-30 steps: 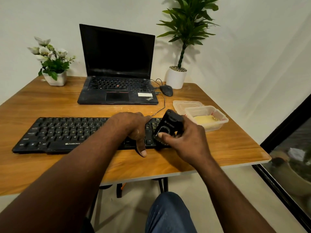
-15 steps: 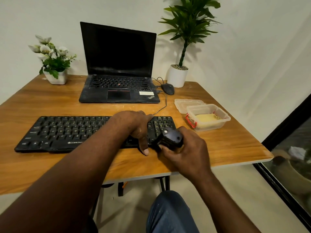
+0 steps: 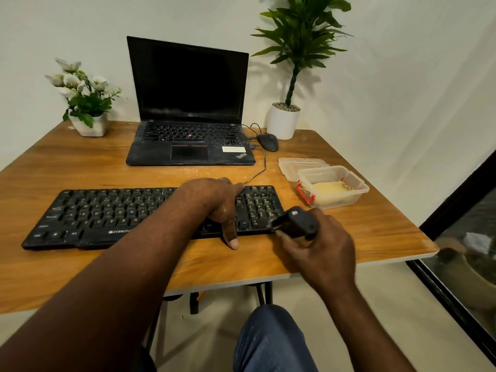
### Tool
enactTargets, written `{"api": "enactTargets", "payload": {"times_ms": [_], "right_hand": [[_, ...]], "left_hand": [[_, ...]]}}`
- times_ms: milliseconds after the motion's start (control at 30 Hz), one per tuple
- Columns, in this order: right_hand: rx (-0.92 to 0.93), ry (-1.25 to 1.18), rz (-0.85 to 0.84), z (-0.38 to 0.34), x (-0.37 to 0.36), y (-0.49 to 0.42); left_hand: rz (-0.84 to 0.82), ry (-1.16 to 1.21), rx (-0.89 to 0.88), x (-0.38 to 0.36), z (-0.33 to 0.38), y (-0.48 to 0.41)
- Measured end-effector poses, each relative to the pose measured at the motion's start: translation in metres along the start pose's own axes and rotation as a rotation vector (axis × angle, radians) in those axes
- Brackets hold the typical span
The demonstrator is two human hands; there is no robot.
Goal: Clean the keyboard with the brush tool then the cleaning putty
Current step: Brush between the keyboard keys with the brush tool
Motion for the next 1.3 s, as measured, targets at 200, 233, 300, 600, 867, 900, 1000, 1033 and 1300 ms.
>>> {"api": "enactTargets", "payload": {"times_ms": [200, 233, 300, 600, 867, 900, 1000, 1033, 1300], "right_hand": [[-0.086, -0.048, 0.071, -0.002, 0.007, -0.003], [-0.046, -0.078, 0.035, -0.011, 0.001, 0.002], [0.027, -0.074, -0.019, -0.025, -0.007, 0.008], [-0.024, -0.026, -0.123, -0.015, 0.012, -0.024], [0.133, 0.307, -0.221, -0.051, -0.003, -0.060], [0.145, 0.334, -0.219, -0.056, -0.005, -0.067], [0.185, 0.387, -0.201, -0.066, -0.013, -0.087], [0.204, 0.396, -0.198, -0.069, -0.015, -0.093], [0.405, 0.433, -0.440, -0.063, 0.000, -0.087]], "left_hand": [[0.004, 0.007, 0.008, 0.000, 0.001, -0.001], [0.004, 0.011, 0.010, -0.001, 0.000, -0.001], [0.002, 0.017, 0.014, -0.002, 0.000, -0.002], [0.001, 0.013, 0.012, -0.002, -0.001, -0.004], [0.007, 0.016, 0.016, -0.002, -0.002, -0.003], [0.009, 0.017, 0.017, -0.002, -0.002, -0.003], [0.005, 0.017, 0.026, -0.003, -0.002, -0.004], [0.003, 0.020, 0.030, -0.003, -0.002, -0.004], [0.008, 0.038, -0.003, -0.003, -0.003, -0.002]]}}
Point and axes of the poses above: each hand's wrist, its own y-axis away from the middle knuckle, its own x-axis out of the back of the hand, z = x × y, the point moved 4 cm from there along -y, towards the middle knuckle, and after that the axes turned 10 degrees about -x, right-handed, at the moved point
